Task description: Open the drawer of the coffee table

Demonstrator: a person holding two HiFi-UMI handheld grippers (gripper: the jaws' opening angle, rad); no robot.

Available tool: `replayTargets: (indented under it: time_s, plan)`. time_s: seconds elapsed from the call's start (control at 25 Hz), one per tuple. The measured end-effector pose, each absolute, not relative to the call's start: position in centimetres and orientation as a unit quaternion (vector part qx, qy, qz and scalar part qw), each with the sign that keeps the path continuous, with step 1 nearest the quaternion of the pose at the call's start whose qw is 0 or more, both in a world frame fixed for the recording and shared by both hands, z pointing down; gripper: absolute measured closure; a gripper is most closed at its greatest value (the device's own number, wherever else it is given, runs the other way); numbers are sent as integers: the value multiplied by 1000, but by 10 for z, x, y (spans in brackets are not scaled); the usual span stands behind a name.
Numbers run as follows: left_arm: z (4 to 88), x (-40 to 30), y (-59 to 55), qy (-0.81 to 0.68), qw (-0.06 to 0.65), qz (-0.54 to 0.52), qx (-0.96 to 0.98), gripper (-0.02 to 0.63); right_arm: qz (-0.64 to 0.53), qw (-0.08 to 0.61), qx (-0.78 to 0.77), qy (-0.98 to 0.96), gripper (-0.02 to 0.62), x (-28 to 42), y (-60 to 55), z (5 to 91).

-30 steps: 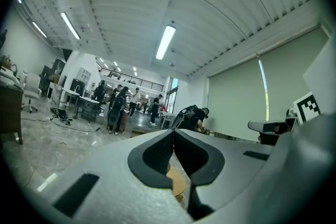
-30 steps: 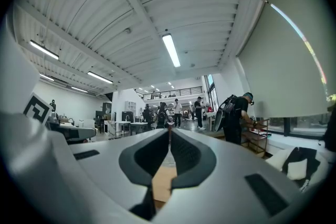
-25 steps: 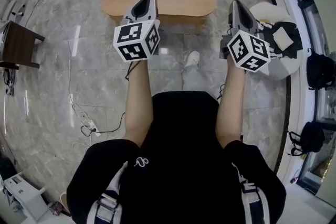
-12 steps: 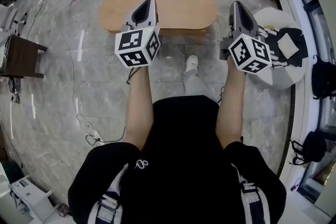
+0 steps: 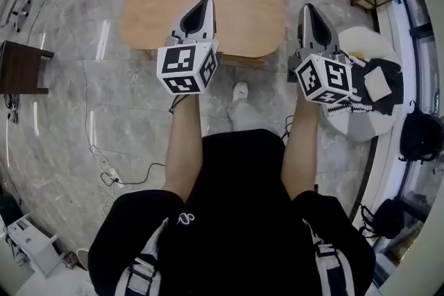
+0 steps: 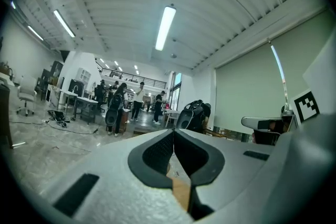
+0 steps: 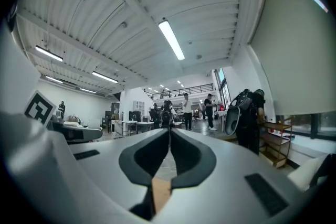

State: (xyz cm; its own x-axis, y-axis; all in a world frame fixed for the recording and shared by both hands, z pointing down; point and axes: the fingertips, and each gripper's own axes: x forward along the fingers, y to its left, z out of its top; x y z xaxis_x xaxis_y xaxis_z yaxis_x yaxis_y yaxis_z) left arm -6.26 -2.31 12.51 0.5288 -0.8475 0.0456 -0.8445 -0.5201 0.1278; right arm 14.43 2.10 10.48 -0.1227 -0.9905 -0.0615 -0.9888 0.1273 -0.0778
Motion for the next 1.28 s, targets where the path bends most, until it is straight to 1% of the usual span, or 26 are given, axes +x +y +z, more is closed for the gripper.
replayTargets:
  time_s: [0.28, 0.52, 0.84, 1.28]
  plan:
    - [114, -18, -105, -505, 61, -4, 861, 597, -35, 66, -644, 761, 580, 193, -73, 106]
    - [104, 14, -149, -514, 53, 7, 856, 595, -49, 88, -640, 761, 580, 235, -123, 103]
    - [104, 23, -174, -520, 52, 17, 852, 595, -54, 99, -630, 768, 580, 243, -148, 102]
    - [93, 59, -193, -494, 34, 17, 869, 596, -41, 98, -651, 751, 580, 277, -156, 96]
